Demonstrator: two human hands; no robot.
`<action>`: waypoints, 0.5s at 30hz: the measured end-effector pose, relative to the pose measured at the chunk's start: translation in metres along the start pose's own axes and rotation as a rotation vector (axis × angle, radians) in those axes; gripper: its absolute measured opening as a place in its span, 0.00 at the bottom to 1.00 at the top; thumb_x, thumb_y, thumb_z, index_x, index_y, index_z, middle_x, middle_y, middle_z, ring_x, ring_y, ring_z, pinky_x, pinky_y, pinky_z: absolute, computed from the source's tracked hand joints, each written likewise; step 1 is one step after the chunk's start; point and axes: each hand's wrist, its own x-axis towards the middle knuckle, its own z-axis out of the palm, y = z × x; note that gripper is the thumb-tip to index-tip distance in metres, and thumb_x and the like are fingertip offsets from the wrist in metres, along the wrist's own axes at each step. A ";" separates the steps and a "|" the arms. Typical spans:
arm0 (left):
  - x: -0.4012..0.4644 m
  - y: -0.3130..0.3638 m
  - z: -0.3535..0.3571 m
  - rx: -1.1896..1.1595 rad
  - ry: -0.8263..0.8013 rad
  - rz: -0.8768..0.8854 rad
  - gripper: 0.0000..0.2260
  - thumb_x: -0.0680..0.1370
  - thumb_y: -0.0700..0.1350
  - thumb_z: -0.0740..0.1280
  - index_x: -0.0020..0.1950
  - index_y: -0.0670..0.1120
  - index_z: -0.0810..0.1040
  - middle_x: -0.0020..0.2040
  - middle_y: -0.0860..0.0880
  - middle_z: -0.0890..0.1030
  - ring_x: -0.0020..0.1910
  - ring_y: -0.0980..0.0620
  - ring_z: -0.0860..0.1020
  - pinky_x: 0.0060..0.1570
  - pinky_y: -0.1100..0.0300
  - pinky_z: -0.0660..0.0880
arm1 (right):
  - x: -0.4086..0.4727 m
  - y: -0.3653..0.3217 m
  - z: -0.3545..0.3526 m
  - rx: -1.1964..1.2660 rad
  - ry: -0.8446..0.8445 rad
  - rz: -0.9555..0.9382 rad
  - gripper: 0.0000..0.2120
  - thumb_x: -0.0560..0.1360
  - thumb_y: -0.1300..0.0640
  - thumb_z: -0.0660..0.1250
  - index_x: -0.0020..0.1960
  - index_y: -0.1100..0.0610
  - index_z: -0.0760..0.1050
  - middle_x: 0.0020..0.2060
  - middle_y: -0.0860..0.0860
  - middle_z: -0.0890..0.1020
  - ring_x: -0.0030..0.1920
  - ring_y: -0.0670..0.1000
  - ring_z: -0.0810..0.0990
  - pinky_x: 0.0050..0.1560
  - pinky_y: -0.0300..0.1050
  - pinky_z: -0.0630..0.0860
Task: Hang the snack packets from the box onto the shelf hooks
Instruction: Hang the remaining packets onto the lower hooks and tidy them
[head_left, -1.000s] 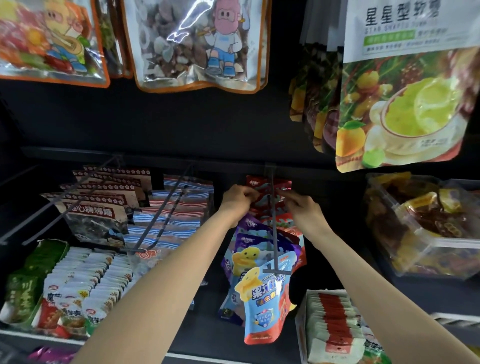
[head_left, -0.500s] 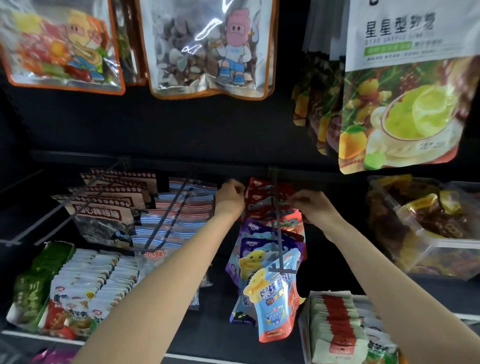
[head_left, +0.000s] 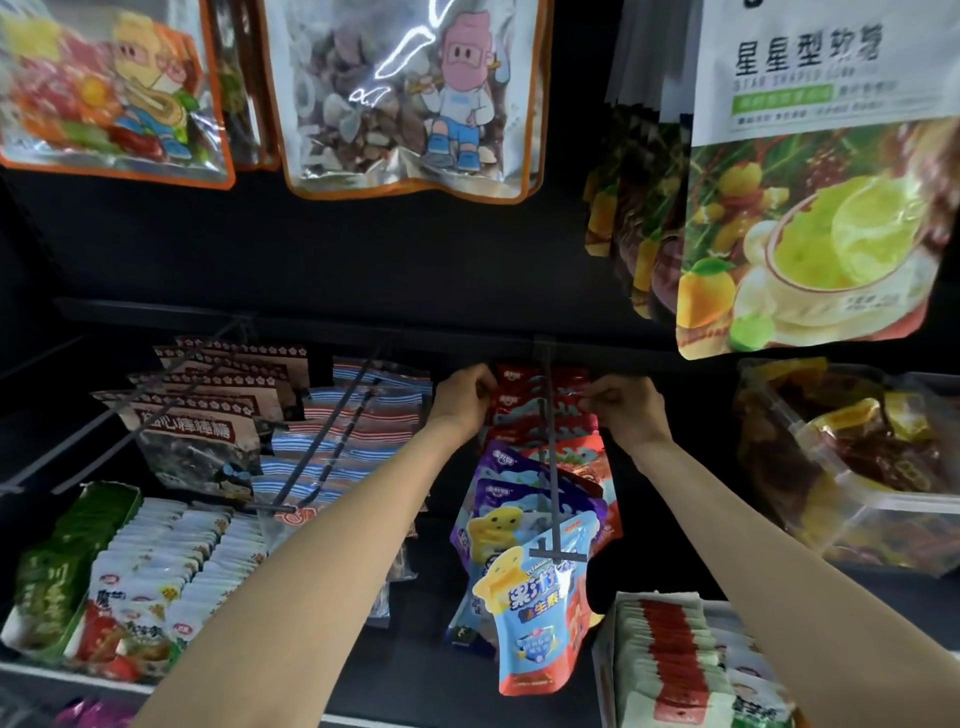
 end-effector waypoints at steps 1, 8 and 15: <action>0.001 0.000 0.000 0.001 0.011 0.018 0.07 0.80 0.37 0.60 0.55 0.40 0.75 0.56 0.44 0.79 0.55 0.48 0.77 0.47 0.63 0.68 | 0.000 0.001 0.000 0.010 0.000 -0.021 0.03 0.73 0.65 0.70 0.45 0.61 0.81 0.39 0.51 0.80 0.41 0.48 0.79 0.43 0.38 0.72; 0.004 0.000 0.000 0.034 0.026 0.092 0.05 0.80 0.37 0.60 0.54 0.40 0.74 0.55 0.43 0.78 0.53 0.47 0.77 0.47 0.62 0.70 | 0.005 0.004 0.002 -0.030 0.005 -0.114 0.04 0.74 0.66 0.68 0.47 0.63 0.81 0.41 0.51 0.80 0.43 0.48 0.78 0.43 0.34 0.71; -0.006 0.009 0.001 0.241 0.189 0.261 0.10 0.81 0.42 0.58 0.61 0.43 0.71 0.61 0.44 0.73 0.61 0.48 0.71 0.57 0.58 0.71 | 0.004 0.005 0.004 -0.321 0.067 -0.319 0.13 0.77 0.65 0.63 0.61 0.60 0.75 0.61 0.57 0.75 0.63 0.56 0.71 0.57 0.45 0.71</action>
